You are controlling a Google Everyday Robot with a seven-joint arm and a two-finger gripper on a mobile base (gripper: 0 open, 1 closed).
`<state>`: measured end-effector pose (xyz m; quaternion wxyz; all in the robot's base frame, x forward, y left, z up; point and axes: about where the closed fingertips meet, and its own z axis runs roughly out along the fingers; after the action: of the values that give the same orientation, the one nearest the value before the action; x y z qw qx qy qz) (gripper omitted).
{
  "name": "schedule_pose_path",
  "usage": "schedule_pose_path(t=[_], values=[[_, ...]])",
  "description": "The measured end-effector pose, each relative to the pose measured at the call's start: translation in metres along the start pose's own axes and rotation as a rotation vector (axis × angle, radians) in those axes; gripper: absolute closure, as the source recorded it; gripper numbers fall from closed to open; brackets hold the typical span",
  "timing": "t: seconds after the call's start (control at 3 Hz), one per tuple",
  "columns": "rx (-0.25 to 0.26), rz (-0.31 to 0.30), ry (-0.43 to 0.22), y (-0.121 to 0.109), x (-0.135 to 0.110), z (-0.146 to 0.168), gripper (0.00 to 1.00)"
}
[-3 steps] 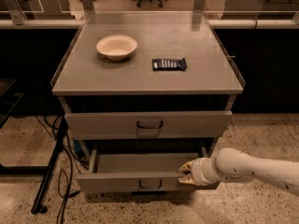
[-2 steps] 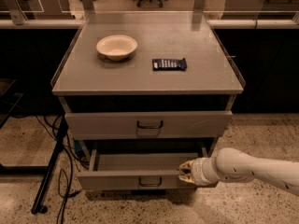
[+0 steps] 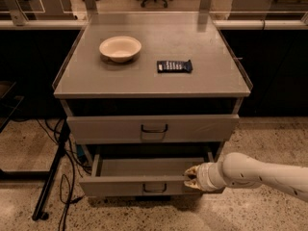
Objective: Open middle drawer
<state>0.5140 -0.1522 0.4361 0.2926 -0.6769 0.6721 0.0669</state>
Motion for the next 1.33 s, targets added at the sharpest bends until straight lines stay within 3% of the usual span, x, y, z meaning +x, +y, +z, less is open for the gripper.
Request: schedule_pose_path(t=[0.33, 1.33], values=[[0.0, 0.0, 0.0, 0.0, 0.0, 0.0, 0.82], [0.0, 0.0, 0.0, 0.0001, -0.0001, 0.0001, 0.13]])
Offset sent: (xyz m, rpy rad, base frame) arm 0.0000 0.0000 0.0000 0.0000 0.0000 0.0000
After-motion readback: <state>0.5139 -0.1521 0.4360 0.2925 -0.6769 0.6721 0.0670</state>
